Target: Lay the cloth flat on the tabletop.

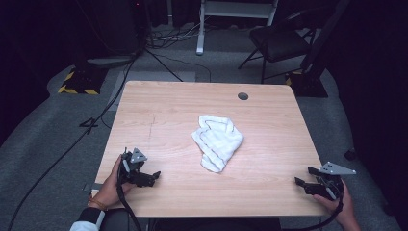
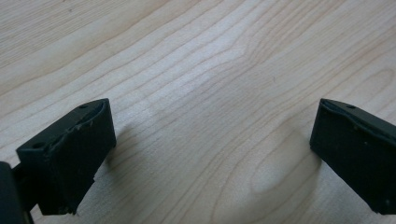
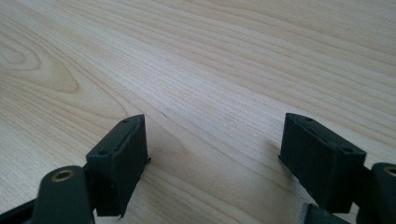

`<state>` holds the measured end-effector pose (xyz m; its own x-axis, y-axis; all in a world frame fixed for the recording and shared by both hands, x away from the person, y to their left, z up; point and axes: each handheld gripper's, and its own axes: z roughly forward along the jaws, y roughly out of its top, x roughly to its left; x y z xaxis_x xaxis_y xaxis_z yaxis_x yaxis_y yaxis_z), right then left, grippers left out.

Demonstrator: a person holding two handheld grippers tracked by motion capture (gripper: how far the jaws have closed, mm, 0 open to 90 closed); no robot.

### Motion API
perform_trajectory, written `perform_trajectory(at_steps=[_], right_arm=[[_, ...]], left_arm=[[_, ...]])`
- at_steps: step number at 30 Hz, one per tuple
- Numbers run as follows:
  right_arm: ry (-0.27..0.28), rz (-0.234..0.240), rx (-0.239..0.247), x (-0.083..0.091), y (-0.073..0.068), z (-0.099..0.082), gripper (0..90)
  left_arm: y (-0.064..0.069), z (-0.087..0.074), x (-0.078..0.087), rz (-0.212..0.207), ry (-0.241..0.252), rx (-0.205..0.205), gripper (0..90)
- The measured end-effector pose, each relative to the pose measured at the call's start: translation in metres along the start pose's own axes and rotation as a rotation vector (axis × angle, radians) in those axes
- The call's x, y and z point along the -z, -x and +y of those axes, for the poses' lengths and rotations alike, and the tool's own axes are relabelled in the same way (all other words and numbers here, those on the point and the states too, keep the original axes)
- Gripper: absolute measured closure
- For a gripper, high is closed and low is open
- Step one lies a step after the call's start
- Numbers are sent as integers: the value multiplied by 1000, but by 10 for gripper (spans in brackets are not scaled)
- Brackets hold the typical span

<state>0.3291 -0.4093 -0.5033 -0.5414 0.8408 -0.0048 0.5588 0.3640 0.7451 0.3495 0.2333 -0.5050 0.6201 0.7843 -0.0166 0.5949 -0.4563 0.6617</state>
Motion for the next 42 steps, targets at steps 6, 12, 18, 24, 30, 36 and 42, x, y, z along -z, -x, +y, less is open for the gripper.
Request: perform_trajectory(at_steps=[6,12,18,24,30,36,42], right_arm=[[-4,1,8,-1,-1,1,226],[-14,7,30,-5,-3,7,226],[-75,44,87,-13,-9,38,273],[-19,111,188,-30,-34,85,302],[17,182,272,-55,-68,128,369],[7,255,366,-103,-121,164,405],[-2,310,406,-136,-160,183,439]], left_arm=[[3,2,-2,-46,3,-54,11],[5,7,-6,-86,-1,-101,10],[17,19,-14,-123,-28,-142,12],[33,37,-30,-164,-31,-193,25],[57,64,-54,-216,-12,-247,53],[80,86,-73,-269,6,-291,139],[96,101,-85,-297,30,-315,277]])
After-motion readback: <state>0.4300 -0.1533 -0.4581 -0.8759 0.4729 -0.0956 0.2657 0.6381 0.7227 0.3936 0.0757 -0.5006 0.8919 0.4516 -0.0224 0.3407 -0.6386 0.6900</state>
